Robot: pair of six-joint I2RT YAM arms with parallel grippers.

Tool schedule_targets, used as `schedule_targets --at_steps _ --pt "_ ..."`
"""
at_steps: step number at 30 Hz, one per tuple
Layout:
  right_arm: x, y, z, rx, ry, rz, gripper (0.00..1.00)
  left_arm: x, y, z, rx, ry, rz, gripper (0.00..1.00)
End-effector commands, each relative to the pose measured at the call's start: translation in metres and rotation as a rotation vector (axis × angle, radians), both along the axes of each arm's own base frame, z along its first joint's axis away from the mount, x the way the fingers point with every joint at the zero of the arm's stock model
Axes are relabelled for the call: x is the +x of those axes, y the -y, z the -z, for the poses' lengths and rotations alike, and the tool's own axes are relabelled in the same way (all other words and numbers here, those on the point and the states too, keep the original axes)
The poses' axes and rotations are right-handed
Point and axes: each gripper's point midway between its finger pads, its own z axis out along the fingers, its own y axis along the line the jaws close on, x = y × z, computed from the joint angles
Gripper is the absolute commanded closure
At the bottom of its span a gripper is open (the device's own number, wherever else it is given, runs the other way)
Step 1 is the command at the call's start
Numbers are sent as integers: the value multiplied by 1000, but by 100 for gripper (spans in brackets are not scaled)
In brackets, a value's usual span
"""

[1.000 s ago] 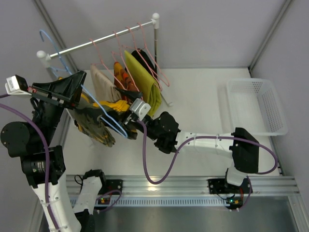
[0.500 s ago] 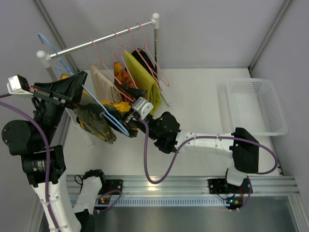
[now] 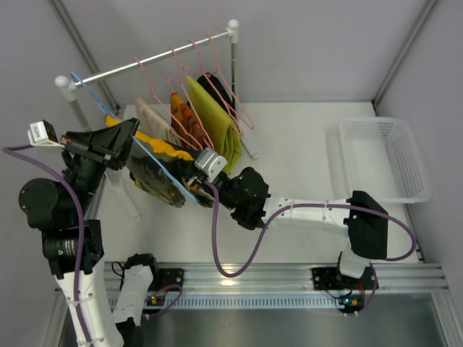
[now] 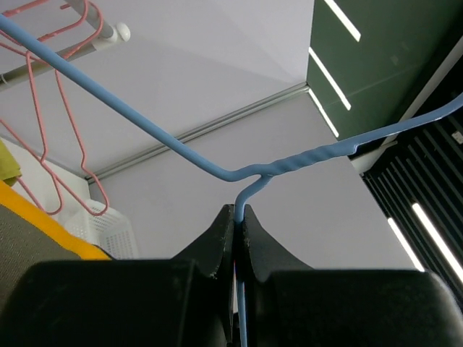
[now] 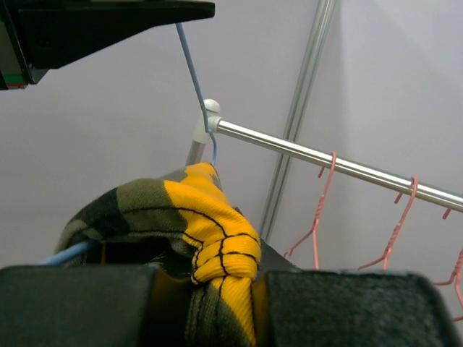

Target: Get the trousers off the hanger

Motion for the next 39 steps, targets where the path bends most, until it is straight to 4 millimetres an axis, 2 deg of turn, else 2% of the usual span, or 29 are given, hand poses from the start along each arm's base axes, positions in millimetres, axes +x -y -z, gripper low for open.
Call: schedule_targets --at_steps 1,4,10,15,18,19,21,22,27,33,39 --pt "-13 44 -68 196 63 -17 100 -21 6 -12 96 142 -10 100" --pt "-15 56 -76 214 56 -14 100 -20 12 1 141 144 20 100" --pt "-18 80 -80 223 24 -8 100 -5 13 49 222 76 29 100" --pt "-24 101 -103 267 9 -26 100 4 13 86 284 45 32 100" --pt "-27 111 -123 301 5 -37 100 8 12 101 301 27 28 100" --pt "-30 117 -136 327 5 -48 100 13 11 112 310 10 29 100" --pt "-31 120 -145 335 -8 -62 100 13 11 121 320 -4 28 100" --pt "-34 128 -159 361 -2 -67 100 15 10 129 327 -18 26 100" --pt "-40 145 -190 407 0 -77 100 8 10 143 359 -38 15 100" --pt "-47 175 -237 489 40 -64 100 -2 8 165 410 -84 -4 100" --pt "-57 203 -268 530 123 -19 100 -7 3 188 452 -133 -38 100"
